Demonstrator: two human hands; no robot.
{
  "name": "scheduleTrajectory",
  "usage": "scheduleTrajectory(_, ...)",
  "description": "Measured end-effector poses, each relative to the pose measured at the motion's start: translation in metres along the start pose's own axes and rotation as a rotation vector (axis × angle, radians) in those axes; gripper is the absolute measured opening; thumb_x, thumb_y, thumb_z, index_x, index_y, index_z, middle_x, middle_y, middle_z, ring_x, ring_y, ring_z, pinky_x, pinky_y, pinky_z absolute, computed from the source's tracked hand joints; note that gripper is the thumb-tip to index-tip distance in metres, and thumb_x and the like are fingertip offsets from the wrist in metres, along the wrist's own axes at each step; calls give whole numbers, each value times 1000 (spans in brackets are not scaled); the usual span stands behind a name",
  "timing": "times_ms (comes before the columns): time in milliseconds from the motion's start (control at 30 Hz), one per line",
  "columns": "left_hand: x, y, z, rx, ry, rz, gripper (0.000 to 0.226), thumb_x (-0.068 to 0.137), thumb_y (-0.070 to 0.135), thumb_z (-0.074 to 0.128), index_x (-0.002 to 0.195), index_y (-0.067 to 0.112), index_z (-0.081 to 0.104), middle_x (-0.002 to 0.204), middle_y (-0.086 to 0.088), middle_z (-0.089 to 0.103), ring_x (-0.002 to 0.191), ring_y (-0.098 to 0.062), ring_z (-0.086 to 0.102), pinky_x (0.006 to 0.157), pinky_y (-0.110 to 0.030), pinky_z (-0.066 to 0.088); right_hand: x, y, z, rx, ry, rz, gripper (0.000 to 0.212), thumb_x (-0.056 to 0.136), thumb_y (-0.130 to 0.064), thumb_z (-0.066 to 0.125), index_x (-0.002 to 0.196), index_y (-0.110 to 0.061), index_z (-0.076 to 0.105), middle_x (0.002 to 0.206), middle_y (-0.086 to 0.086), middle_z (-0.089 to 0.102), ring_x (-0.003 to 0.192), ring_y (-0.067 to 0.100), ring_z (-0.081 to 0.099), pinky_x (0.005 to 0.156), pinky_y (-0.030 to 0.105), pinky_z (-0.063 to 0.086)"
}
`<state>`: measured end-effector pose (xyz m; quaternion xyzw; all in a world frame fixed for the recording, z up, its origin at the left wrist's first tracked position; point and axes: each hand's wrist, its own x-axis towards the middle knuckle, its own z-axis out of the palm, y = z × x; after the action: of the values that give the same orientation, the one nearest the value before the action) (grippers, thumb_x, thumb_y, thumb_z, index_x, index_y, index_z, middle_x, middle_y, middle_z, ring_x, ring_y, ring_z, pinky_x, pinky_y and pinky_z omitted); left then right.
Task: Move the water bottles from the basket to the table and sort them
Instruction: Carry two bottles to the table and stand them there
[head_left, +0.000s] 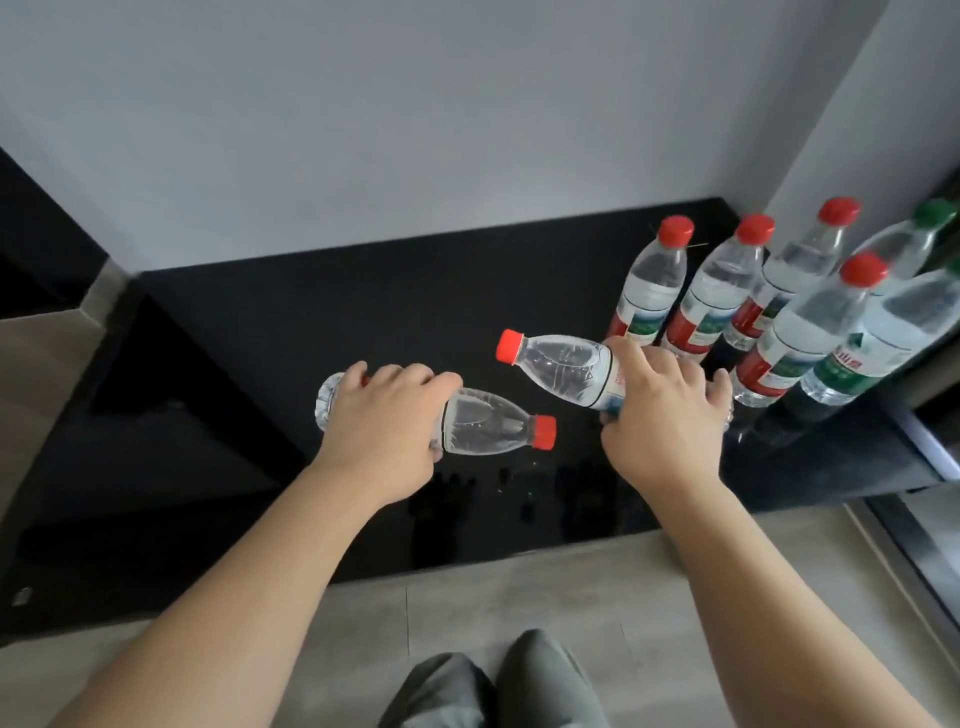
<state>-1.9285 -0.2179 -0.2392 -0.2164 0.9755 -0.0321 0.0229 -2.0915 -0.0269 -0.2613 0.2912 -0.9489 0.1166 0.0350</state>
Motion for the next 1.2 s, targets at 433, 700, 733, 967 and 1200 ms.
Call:
scheduleTrajectory(433,-26,39,64,56,173,-10,62,81,36,79,134,41,46,130,11,58,125,-20,53,114,-49,30,-36,35,60,26,177,-64,85,78,-22,78,151,-33,36,138,6,57,133,40,47,119,66,20)
scheduleTrajectory(700,-53,48,45,-237,186,-11,66,77,36,84,134,40,51,131,15,51,111,-17,57,99,-42,47,-58,46,27,206,189,-43,81,82,-23,76,151,-36,35,138,3,58,133,36,47,118,62,25)
scheduleTrajectory(733,-54,48,43,-327,185,-15,67,76,36,86,133,40,52,129,16,50,109,-16,57,96,-41,50,-57,47,24,254,169,-28,81,82,-24,77,150,-36,36,136,2,59,132,36,49,116,61,28)
scheduleTrajectory(967,-48,51,45,-879,247,-26,56,72,26,92,119,38,63,108,16,69,98,-5,67,83,-26,52,-50,59,16,958,-25,49,79,73,-7,90,138,-29,51,122,-9,68,114,18,64,94,35,51)
scheduleTrajectory(1200,-34,59,53,-1201,208,-78,45,78,16,88,113,32,65,107,11,73,101,-5,68,88,-30,55,-40,69,28,1344,-167,80,70,72,8,83,125,-32,63,112,-2,76,113,25,69,107,55,50)
